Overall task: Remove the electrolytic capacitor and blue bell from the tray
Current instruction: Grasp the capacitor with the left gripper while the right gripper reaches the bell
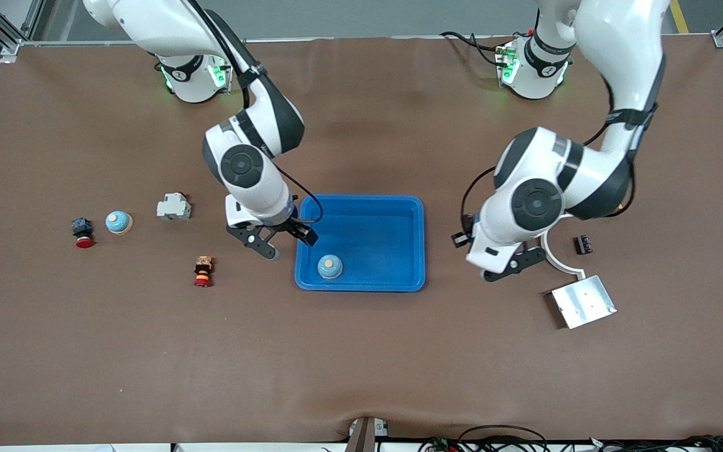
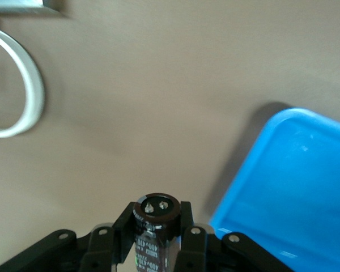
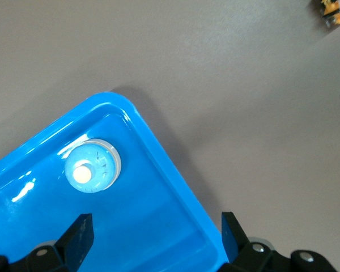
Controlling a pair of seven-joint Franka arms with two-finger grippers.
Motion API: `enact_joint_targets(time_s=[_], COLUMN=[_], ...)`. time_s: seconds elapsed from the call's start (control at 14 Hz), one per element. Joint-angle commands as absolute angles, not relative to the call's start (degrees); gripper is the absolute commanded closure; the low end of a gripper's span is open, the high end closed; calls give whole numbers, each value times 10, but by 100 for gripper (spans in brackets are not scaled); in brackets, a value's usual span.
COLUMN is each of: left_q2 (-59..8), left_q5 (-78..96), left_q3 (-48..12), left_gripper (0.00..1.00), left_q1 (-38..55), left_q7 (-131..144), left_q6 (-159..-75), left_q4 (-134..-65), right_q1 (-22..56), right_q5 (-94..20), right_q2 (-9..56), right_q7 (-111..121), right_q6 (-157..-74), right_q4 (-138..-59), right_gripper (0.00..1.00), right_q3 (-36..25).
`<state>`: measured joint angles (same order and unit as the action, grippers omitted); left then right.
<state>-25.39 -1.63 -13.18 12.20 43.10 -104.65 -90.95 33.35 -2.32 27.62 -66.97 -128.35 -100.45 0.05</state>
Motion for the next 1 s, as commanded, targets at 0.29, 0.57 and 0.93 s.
enact_joint_targets(time_s=[0.29,0.57,0.93], left_q2=[-170,-213,-282], left_q5=[-52,-83,-99], left_q3=[-134,-134,-129], left_gripper=[100,100,100], left_q1=[19,4,2], left_q7=[266,261,261], left_q6=[-1066,-1148,-1207], left_q4=[-1026,-1053,-1049], right_q1=[374,381,382], right_q5=[2,2,3], right_q2=[379,409,424], right_q7=[-754,-785,-794], right_q6=[-1281,-1346,-1359], right_q4=[-902,-901,-897], right_gripper=[0,0,0], right_q3=[-7,-7,-8])
